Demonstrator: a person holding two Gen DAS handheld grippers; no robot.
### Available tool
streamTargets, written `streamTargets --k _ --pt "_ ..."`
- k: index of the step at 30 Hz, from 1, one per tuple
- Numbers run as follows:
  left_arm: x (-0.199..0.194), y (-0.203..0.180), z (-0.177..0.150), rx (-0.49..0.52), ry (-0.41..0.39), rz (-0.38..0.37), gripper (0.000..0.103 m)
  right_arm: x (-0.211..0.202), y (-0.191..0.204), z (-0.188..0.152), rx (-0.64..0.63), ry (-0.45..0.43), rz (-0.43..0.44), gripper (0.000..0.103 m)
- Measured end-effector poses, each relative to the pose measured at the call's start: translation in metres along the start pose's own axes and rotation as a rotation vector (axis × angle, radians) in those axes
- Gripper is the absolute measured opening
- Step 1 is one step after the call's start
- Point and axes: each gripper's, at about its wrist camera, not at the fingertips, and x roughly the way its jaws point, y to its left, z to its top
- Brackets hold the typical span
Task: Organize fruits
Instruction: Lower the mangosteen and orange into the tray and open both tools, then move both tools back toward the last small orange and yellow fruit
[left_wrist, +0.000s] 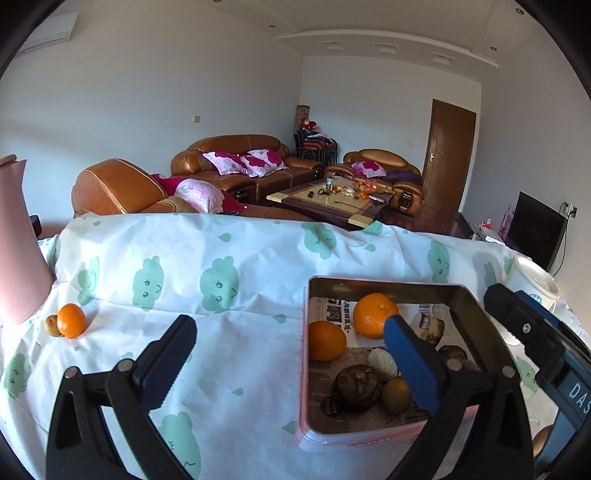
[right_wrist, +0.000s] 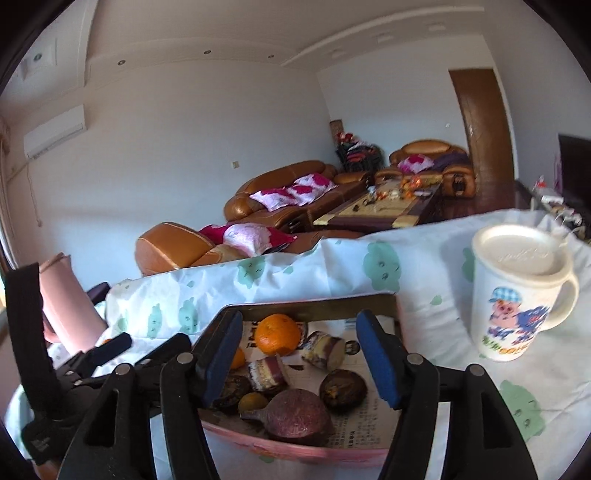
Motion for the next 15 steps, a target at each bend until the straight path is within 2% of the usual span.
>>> streamTargets --k 3,7,15 --pt "-0.005 0.007 -0.001 0.008 -0.031 0.056 0.103 -0.006 0.016 -0.005 -0.063 -0.07 -0.026 0.077" --pt "-0.005 0.014 -0.005 0.047 -0.043 0.127 0.103 0.0 0.034 -0.008 -0.142 -0.057 -0.043 0.079" --pt "-0.005 0.039 -0.008 0.002 0.006 0.137 0.103 -0.007 0.044 -0.012 -0.188 -0.091 -0.105 0.079"
